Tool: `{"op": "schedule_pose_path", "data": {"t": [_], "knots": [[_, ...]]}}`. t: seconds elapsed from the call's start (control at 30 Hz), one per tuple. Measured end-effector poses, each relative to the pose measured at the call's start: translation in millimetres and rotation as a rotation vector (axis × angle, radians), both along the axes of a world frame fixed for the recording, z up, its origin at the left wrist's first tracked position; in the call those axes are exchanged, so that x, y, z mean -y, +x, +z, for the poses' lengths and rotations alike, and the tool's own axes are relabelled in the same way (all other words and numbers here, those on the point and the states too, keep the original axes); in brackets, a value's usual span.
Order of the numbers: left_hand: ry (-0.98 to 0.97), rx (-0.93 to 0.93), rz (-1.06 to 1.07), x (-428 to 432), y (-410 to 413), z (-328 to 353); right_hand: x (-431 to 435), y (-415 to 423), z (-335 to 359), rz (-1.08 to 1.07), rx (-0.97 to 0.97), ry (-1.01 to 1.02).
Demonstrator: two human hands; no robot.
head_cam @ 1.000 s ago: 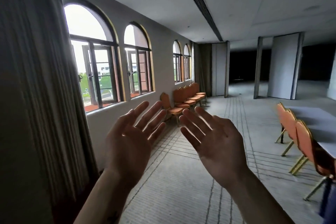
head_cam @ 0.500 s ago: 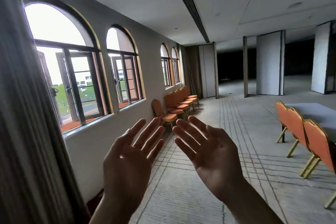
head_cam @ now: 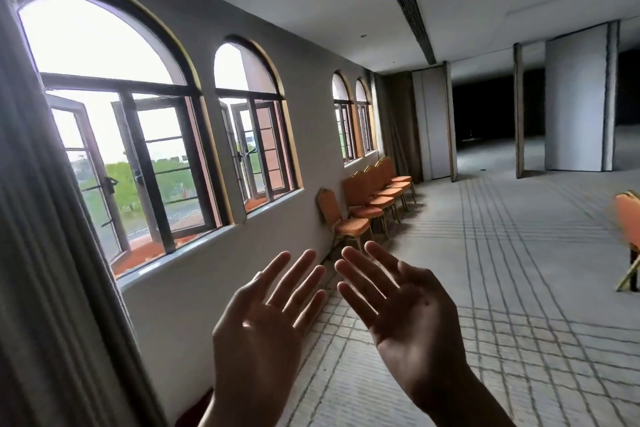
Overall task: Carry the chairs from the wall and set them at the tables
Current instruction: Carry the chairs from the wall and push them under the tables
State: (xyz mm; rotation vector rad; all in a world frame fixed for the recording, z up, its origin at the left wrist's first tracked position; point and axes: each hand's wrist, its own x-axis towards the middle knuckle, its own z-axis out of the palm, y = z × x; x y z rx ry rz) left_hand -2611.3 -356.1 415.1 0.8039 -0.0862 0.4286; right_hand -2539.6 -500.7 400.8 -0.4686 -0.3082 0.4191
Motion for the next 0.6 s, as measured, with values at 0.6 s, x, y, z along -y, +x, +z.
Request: {"op": "schedule_pose_path", "data": {"t": [0.6], "knots": [[-0.037, 0.005, -0.166, -214, 338, -7, -207, 305, -2, -0.157, 0.054, -0.062]]}}
